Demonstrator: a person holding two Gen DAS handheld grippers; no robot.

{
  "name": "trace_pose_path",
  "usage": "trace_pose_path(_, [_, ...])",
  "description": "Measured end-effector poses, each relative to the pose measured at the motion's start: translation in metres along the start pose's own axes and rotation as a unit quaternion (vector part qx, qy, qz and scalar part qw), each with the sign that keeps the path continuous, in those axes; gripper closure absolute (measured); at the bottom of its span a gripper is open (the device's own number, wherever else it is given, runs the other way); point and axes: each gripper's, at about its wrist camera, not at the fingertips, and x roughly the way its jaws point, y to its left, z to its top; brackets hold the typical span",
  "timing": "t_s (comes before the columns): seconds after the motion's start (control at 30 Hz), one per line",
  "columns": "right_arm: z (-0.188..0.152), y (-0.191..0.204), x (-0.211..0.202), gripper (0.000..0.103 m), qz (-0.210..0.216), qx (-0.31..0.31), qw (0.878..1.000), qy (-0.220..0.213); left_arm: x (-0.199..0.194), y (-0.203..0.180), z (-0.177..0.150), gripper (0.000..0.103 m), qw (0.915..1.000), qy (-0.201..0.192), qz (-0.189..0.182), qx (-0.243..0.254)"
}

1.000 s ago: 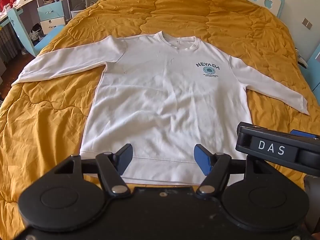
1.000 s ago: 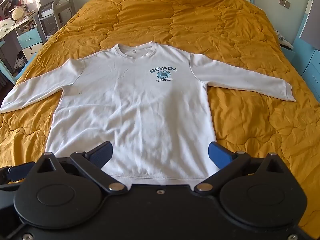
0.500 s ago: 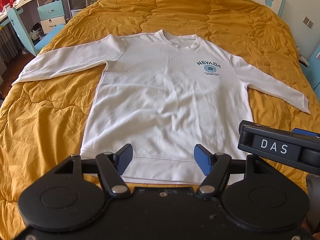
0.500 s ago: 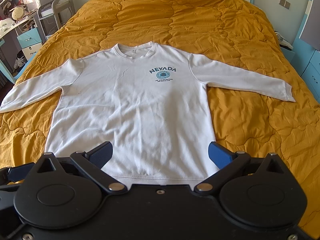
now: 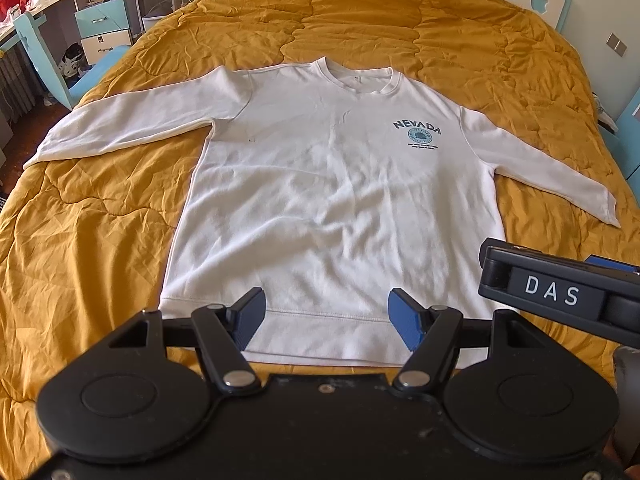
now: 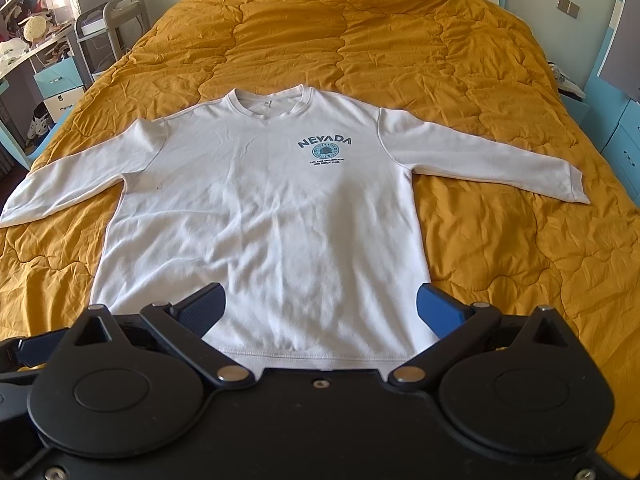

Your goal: Fold small clothes

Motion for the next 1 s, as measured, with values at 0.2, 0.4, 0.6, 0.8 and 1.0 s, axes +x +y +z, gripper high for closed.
trace_pose_path(0.2, [0.0003, 0.0010, 0.0003, 0.000, 0.000, 0.001, 1.000, -0.001, -0.0004, -0.0002, 0.0006, 0.031, 1.0000, 0.002, 0.000, -0.004])
trace_pose_path(0.4, [0.0005, 0.0008, -0.0008, 0.000, 0.000, 0.001, 1.000, 0.000, 0.0003, -0.0001, 0.0014, 0.031, 1.0000, 0.003, 0.000, -0.004])
trace_pose_path(0.6, [0.0008, 0.0008, -0.0008, 0.000, -0.001, 0.000, 1.000, -0.001, 0.0003, -0.0005, 0.0012, 0.031, 1.0000, 0.003, 0.000, -0.004])
trace_pose_path(0.8, [0.0010, 0.0009, -0.0006, 0.000, -0.001, 0.000, 1.000, -0.001, 0.0007, -0.0009, 0.0014, 0.031, 1.0000, 0.005, 0.000, -0.005])
trace_pose_path(1.0, [0.0021, 0.0001, -0.0018, 0.000, 0.001, 0.001, 1.000, 0.002, 0.0025, -0.0002, 0.0024, 0.031, 0.9999, 0.006, -0.001, -0.008])
